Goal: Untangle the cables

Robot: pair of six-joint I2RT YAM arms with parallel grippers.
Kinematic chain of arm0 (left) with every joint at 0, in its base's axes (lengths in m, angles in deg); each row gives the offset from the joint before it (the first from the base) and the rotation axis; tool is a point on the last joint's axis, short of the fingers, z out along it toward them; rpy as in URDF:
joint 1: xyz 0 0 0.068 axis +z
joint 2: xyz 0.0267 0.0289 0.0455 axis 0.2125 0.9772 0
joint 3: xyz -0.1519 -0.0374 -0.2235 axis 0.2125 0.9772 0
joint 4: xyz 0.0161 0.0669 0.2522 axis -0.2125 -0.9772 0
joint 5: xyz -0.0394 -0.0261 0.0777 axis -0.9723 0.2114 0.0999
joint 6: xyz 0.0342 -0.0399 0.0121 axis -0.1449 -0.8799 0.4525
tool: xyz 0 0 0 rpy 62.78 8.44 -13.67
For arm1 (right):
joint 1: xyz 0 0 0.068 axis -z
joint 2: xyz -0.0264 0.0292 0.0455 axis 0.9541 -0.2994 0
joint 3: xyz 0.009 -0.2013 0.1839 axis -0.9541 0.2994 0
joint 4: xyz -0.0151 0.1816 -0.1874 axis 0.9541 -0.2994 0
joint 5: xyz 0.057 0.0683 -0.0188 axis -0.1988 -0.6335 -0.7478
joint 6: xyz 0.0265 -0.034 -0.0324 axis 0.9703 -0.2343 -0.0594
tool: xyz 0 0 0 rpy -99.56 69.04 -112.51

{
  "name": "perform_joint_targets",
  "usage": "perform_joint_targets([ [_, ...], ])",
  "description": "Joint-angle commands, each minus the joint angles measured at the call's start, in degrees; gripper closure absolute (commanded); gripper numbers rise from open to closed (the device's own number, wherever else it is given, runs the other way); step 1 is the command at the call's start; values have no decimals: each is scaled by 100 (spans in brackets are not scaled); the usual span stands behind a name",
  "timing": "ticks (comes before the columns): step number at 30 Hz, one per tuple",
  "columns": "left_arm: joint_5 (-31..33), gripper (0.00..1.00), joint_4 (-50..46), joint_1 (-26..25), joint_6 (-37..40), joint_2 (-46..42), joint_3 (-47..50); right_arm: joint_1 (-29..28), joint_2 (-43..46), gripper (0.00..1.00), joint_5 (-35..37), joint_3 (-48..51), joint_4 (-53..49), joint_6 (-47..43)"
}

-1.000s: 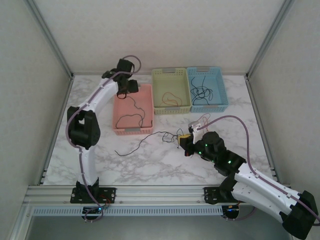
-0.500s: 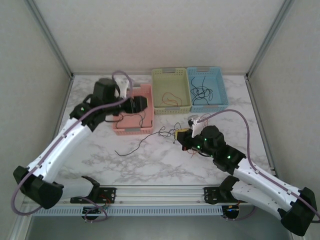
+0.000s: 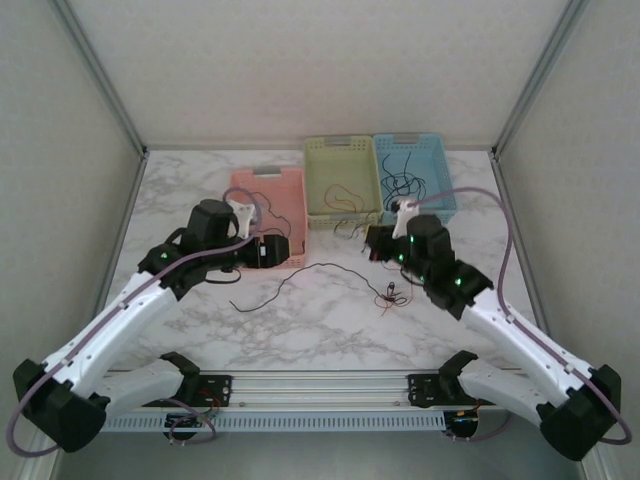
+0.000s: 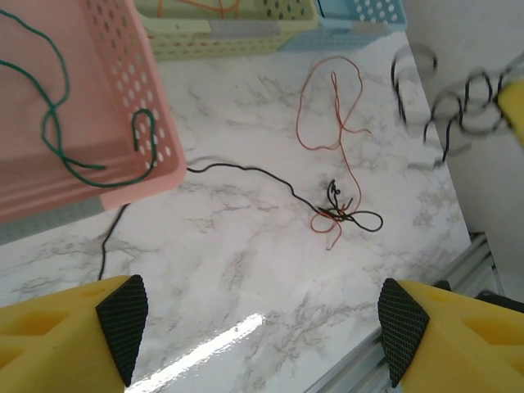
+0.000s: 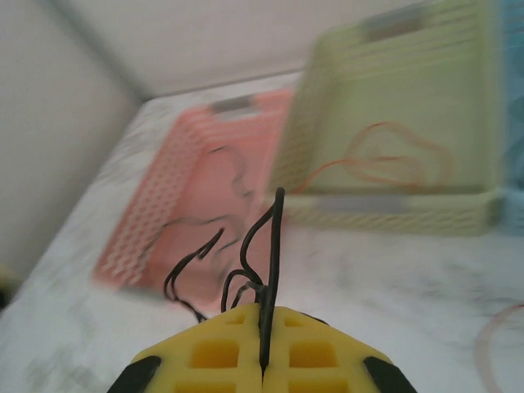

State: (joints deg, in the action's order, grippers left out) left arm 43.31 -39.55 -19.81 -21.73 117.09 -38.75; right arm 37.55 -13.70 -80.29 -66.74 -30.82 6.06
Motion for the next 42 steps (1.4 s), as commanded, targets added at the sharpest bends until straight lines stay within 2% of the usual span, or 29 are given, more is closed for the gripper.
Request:
perform_joint_targets([
  [1,594,23,-696,-27,-16,-372,-165,636,-673,100,1142,-675,-541,43],
  [4,821,23,-1115,-27,46,-780,-168,1206,-1501,100,1492,-1176,-477,112],
  [12,1256,23,-2022,-27,233,-1533,-102,2193,-3865,100,1511,-3085,-681,479],
  [14,1316,22,-2092,-26,270,-1756,1,2442,-4448,99,939,-3724,-977,518],
  [16,1378,22,-2145,-21,288,-1923,124,2585,-4948,88,677,-4320,-1336,490],
  [18,1401,22,-2154,-25,291,-2054,244,2633,-5349,72,670,-4786,-1586,435],
  [20,1357,22,-2123,-27,298,-2167,274,2650,-5680,49,642,-5200,-1801,346],
  [22,1353,22,-2099,-18,332,-2240,282,2647,-5918,40,606,-5549,-2061,305],
  [23,1373,22,-2081,-18,337,-2258,321,2648,-5984,38,572,-5679,-2173,280],
  [26,1333,22,-2061,-18,333,-2272,362,2633,-5703,38,525,-5437,-2158,244],
  [30,1404,22,-2059,-18,303,-2278,375,2490,-4724,39,458,-4499,-1943,212],
  [38,1577,22,-2068,-18,257,-2371,388,2074,-2293,42,222,-1546,-2254,678],
  [42,1560,22,-2050,-18,262,-2365,397,2007,-1517,43,11,-423,-2310,800],
])
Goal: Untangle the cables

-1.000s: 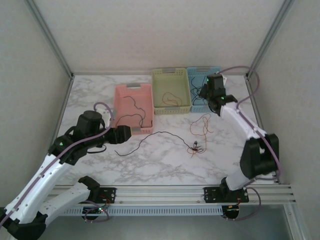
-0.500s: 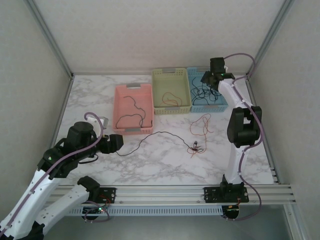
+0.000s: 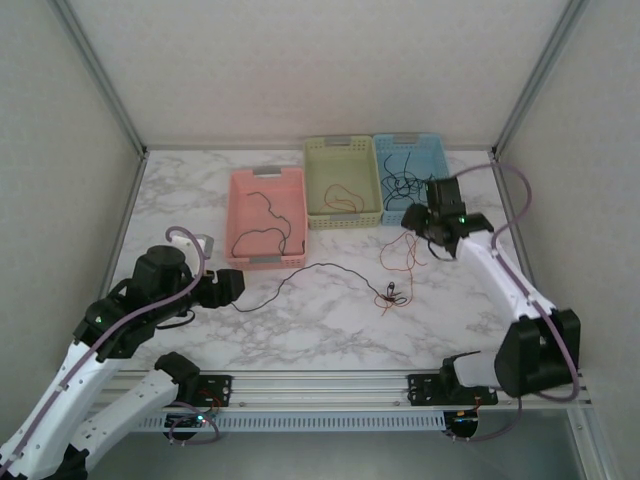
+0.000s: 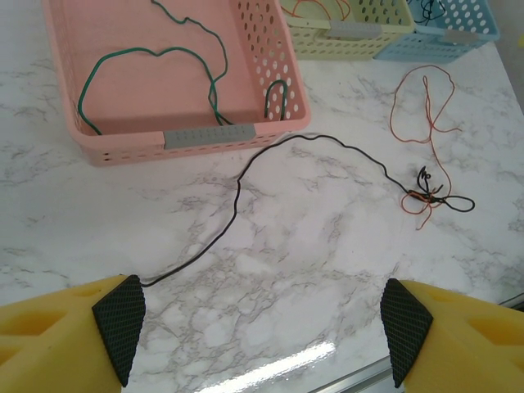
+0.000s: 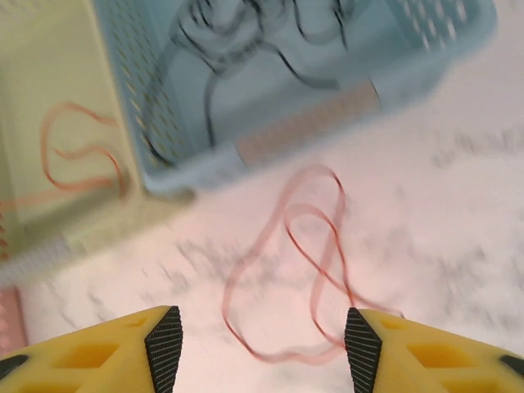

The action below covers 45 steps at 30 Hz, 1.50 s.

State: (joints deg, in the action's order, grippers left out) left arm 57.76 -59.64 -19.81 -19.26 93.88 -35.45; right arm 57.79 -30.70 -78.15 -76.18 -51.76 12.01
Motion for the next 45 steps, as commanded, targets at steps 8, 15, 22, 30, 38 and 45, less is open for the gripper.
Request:
perform_joint_targets([
  [8,115,21,-26,-12,20,-70,84,-24,-436,50,-182,786,88,-137],
  [15,115,21,-15,-14,10,-79,102,-19,-1201,57,-166,645,793,-221],
  [22,126,21,-15,-9,7,-79,118,-17,-1603,61,-96,450,1048,-310],
  [30,132,21,-8,-10,7,-61,120,-16,-1434,93,-266,504,1106,-309],
  [38,99,22,-46,-9,30,78,-14,-31,-114,100,-1276,835,839,-331],
  [45,-372,23,407,-18,-86,275,-52,-137,1339,100,-3062,908,958,-181],
])
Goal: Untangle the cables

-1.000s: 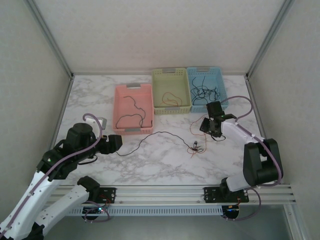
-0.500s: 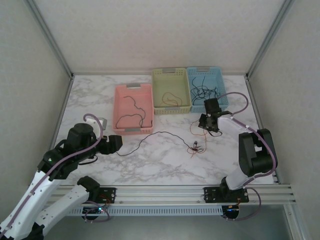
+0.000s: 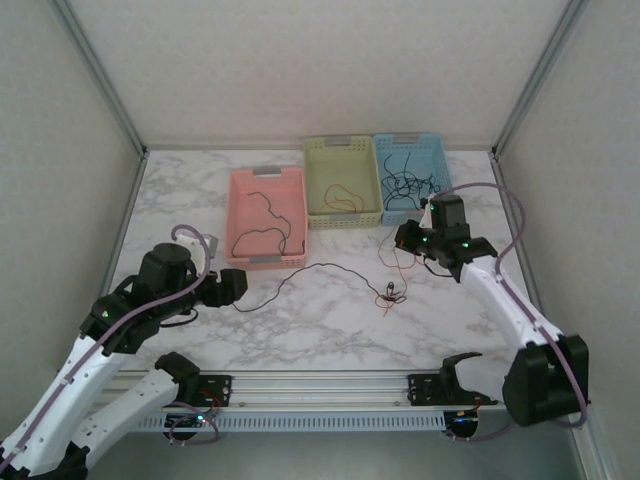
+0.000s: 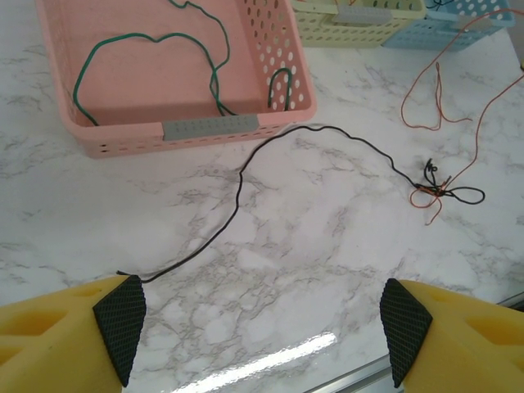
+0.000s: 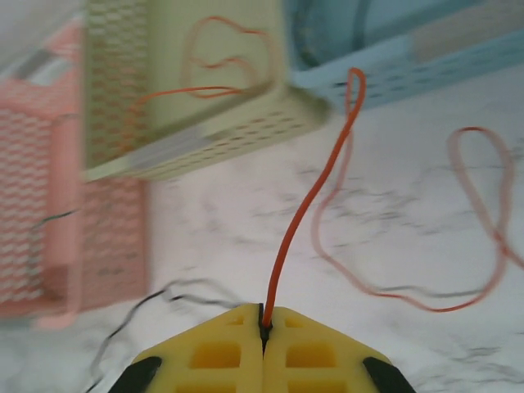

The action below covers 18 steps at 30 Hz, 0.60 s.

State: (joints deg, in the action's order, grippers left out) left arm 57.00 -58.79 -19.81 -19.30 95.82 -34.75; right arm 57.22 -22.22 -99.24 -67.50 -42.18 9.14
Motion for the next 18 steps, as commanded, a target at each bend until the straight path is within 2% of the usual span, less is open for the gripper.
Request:
perform_joint_targets([
  [1,-349,23,420,-28,-111,144,-104,-82,689,100,-1113,-10,30,140],
  [4,-488,24,665,-45,-170,314,-57,-90,1206,100,-1594,-340,84,309],
  [8,-694,24,968,-109,-199,522,-44,-82,1482,100,-1992,-953,163,580],
  [13,-809,24,1346,-335,-178,785,-73,-83,1374,100,-1850,-1600,-88,740],
  [18,-810,24,1693,-622,-74,1165,-56,-84,1258,100,-1595,-1642,-111,891],
])
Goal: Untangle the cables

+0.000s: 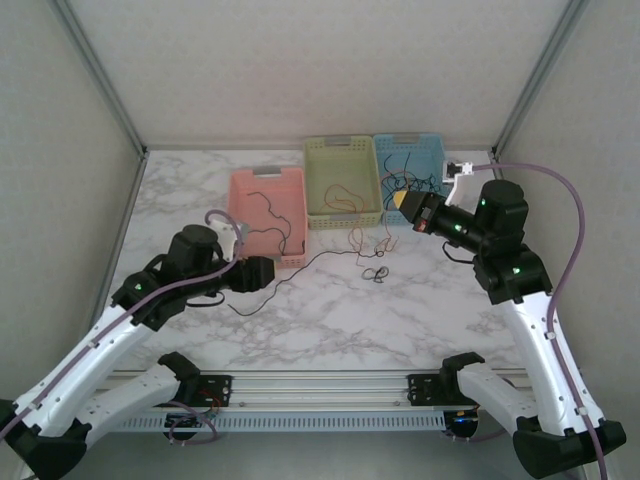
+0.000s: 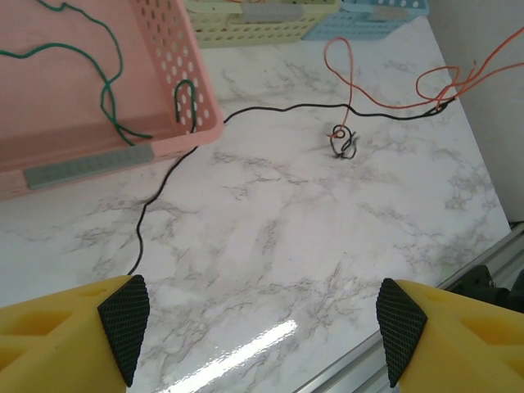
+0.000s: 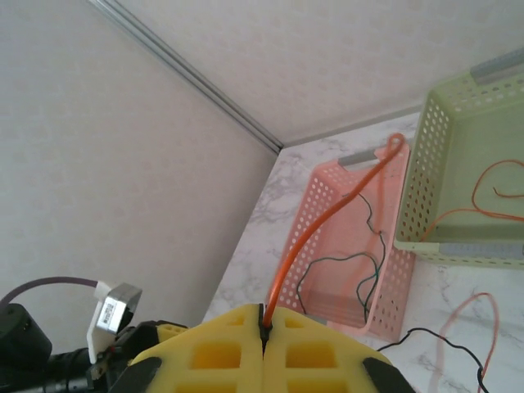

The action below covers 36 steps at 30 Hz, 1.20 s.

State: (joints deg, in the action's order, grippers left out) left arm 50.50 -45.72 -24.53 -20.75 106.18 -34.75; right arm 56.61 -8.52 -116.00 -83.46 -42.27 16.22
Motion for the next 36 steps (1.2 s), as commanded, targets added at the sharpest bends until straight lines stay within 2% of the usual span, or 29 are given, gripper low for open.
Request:
perform_joint_targets([
  [1,-142,24,441,-205,85,221,-73,-24,-130,100,163,-23,-112,202],
  [7,-143,24,809,-526,196,776,-143,-21,-148,100,891,-17,-442,234],
  [11,-100,24,1008,-677,287,1217,-220,-22,-106,100,2051,-185,-1181,155],
  [14,-124,24,1142,-735,345,1538,-311,-12,-42,100,2541,-276,-1476,54],
  [22,-240,24,1307,-1010,923,2780,-1051,-12,-17,100,2517,-217,-1463,96],
  [29,-665,23,1527,-1079,1687,4157,-1877,49,-53,100,2586,-172,-1530,88],
  [34,-1207,20,1996,-1121,2293,4992,-2165,127,-16,100,2574,-128,-1533,105],
  [36,-1180,18,2008,-1237,2650,5234,-2320,158,-14,100,2535,-130,-1540,96],
])
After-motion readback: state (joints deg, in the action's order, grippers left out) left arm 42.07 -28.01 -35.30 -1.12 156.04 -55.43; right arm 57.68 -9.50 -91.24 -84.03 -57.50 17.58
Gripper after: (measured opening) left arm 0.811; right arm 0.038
